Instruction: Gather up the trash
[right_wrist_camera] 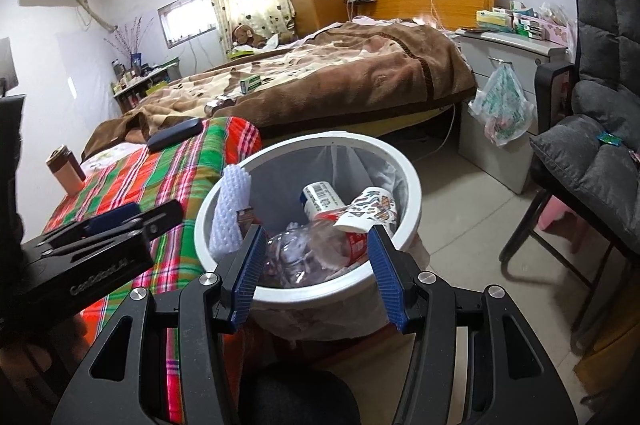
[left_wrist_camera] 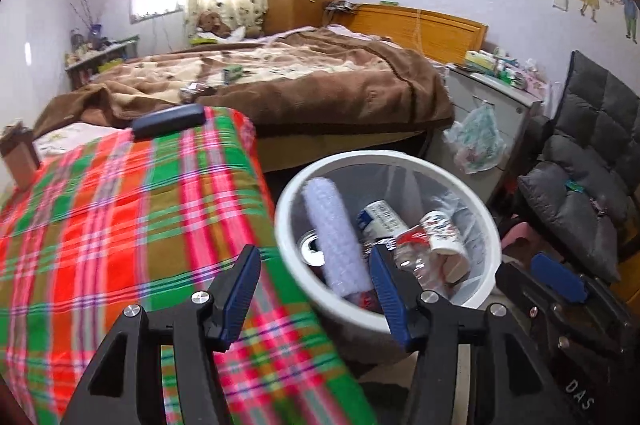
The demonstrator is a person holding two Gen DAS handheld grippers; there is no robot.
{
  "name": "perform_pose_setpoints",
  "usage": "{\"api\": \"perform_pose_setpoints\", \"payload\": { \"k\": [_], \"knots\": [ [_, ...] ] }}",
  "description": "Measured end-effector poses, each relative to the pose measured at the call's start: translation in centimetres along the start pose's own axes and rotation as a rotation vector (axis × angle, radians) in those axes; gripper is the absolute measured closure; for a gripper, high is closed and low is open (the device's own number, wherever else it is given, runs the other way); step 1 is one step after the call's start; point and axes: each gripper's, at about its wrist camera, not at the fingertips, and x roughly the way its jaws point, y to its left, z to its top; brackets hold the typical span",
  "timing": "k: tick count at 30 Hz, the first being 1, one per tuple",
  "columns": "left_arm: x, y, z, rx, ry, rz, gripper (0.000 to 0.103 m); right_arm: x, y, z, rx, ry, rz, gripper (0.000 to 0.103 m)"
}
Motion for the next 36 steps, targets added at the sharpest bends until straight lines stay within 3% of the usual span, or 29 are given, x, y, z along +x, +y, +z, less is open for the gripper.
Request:
{"api": "perform_pose_setpoints", "payload": {
  "k": [8,13,36],
  "knots": [
    [-3.0,1.2,-1.8,-0.024,-0.045,0.039,0.046,-0.4,0.7,-0.4,-0.021,-0.005,-0.004,0.049],
    [-4.0,1.5,-2.5,-0.015,-0.06,0.123,0.046,-0.5,1.1,-0.5,-0.028,-0.006,0.001,0.049],
    [-6.3,1.4,-3.1,-0.02,-0.094,0.092,0.046,-0.9,2.3,-1.0,-0.042,-0.011,0.002,0.049]
  ]
}}
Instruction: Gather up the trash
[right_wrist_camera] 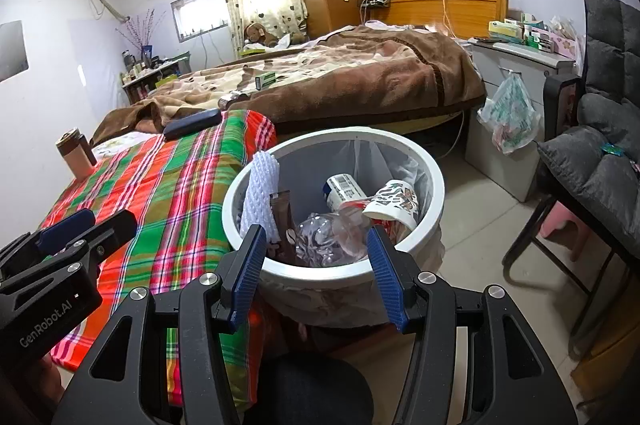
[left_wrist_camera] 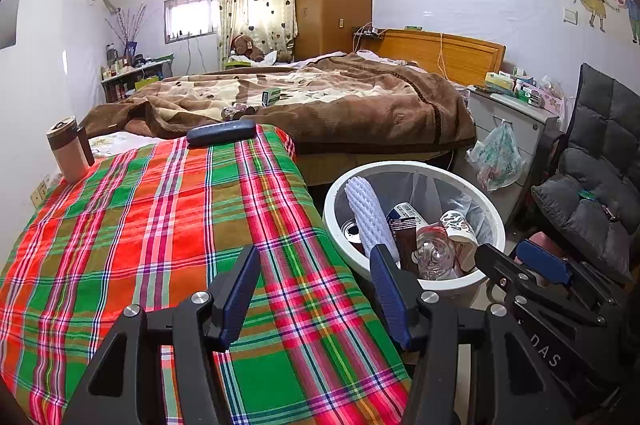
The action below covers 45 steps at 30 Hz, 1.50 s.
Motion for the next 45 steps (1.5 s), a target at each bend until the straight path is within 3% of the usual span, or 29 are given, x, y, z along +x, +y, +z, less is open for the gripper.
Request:
{"api": "perform_pose_setpoints", "payload": {
  "k": [45],
  "knots": [
    [-0.8,0.07,0.22,-0.01,0.003,0.011,0.046,-0.44,0.13,0.23,0.0,-0.003,-0.001,0.049]
  ]
}}
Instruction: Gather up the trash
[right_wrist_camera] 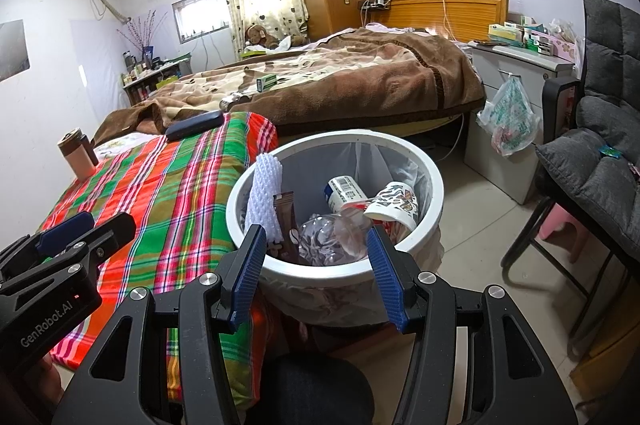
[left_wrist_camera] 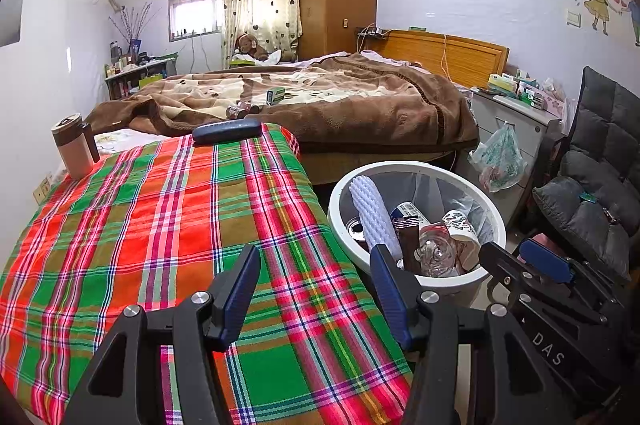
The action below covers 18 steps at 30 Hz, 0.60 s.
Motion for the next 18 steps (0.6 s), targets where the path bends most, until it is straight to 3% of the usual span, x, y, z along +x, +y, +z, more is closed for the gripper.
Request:
{"api": "perform_pose_setpoints", "payload": {
  "k": [18],
  "knots": [
    [0.13,0.28,-0.42,-0.004,0.002,-0.008,0.046,-0.01,0.47,-0.03,-0.006,0.003,0.002,0.049]
  ]
}}
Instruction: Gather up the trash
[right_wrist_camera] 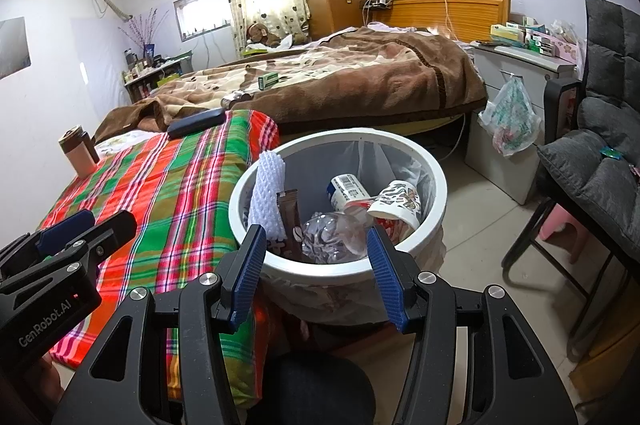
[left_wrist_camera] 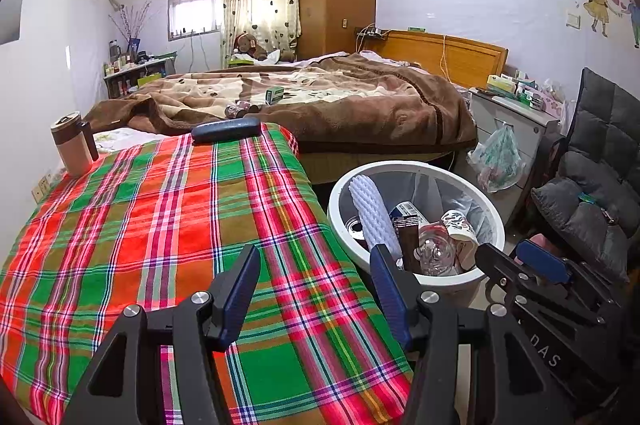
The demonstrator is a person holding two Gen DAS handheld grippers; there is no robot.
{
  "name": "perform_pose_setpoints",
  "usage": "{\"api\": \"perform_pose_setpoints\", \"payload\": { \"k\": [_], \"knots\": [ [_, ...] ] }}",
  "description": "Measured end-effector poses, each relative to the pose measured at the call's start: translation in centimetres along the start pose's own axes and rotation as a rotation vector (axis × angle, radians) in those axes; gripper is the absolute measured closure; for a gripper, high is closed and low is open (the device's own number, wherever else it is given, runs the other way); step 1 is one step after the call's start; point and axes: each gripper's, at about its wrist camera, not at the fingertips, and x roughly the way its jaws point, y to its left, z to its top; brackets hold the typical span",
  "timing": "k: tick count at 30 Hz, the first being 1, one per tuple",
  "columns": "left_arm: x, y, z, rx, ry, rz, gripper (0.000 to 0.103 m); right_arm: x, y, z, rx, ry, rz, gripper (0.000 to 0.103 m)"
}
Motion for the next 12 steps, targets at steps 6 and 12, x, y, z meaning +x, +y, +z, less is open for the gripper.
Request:
{"api": "perform_pose_setpoints", "payload": {
  "k": [6,12],
  "knots": [
    [0.05,0.09,-0.04,-0.002,0.002,-0.003,0.046,0.01,-0.01,-0.03,-0.001,0.0,0.0,0.049],
    [0.11,0.08,-0.03,-0.004,0.004,-0.002,0.046,0.02,0.02,-0.02,-0.001,0.0,0.0,0.049]
  ]
}}
